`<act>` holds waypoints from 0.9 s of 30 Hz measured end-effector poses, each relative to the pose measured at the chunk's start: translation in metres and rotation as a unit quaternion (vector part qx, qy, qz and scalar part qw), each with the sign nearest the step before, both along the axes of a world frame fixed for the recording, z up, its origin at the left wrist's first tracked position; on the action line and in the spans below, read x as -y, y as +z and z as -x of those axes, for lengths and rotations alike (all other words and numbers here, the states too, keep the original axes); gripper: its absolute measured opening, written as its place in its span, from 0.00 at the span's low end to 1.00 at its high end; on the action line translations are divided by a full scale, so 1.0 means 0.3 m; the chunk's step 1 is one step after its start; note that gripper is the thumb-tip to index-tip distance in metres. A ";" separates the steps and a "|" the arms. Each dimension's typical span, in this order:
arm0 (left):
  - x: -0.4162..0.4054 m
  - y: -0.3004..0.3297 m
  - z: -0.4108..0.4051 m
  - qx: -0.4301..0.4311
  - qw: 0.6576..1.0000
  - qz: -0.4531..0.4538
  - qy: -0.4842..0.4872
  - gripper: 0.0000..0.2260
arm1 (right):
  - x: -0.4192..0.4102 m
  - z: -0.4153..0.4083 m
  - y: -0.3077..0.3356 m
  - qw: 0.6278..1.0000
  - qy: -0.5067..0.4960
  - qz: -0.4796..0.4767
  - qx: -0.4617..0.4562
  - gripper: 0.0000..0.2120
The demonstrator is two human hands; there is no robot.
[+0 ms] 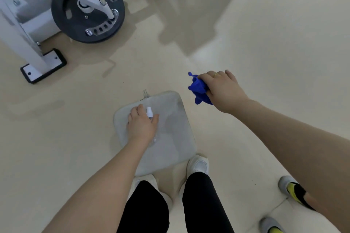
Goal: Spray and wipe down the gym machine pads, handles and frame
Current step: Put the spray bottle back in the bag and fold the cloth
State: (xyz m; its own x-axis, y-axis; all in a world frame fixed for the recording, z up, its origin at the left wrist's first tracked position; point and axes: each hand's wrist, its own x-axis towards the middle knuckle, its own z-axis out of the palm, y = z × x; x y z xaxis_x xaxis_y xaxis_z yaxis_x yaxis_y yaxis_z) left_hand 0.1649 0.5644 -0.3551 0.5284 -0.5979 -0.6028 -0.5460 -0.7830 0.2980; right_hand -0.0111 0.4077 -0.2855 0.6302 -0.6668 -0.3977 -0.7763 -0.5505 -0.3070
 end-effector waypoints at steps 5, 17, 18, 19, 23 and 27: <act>0.120 0.347 0.014 -0.155 0.983 0.095 -0.008 0.19 | 0.002 0.001 0.329 0.999 -0.040 -0.023 -0.004 0.22; 0.387 1.115 0.293 -0.509 0.855 0.087 0.053 0.26 | 0.082 0.160 1.120 0.826 -0.360 -0.252 0.352 0.16; 0.398 1.146 0.329 -0.540 0.834 0.075 0.081 0.28 | 0.086 0.196 1.149 0.810 -0.370 -0.264 0.369 0.17; 0.412 1.183 0.367 -0.572 0.811 0.066 0.105 0.30 | 0.094 0.239 1.175 0.795 -0.381 -0.282 0.377 0.19; 0.519 1.293 0.491 -0.652 0.734 0.069 0.176 0.31 | 0.160 0.360 1.264 0.754 -0.368 -0.366 0.401 0.16; 0.655 1.382 0.635 -0.683 0.687 0.098 0.225 0.33 | 0.263 0.527 1.312 0.770 -0.394 -0.325 0.382 0.19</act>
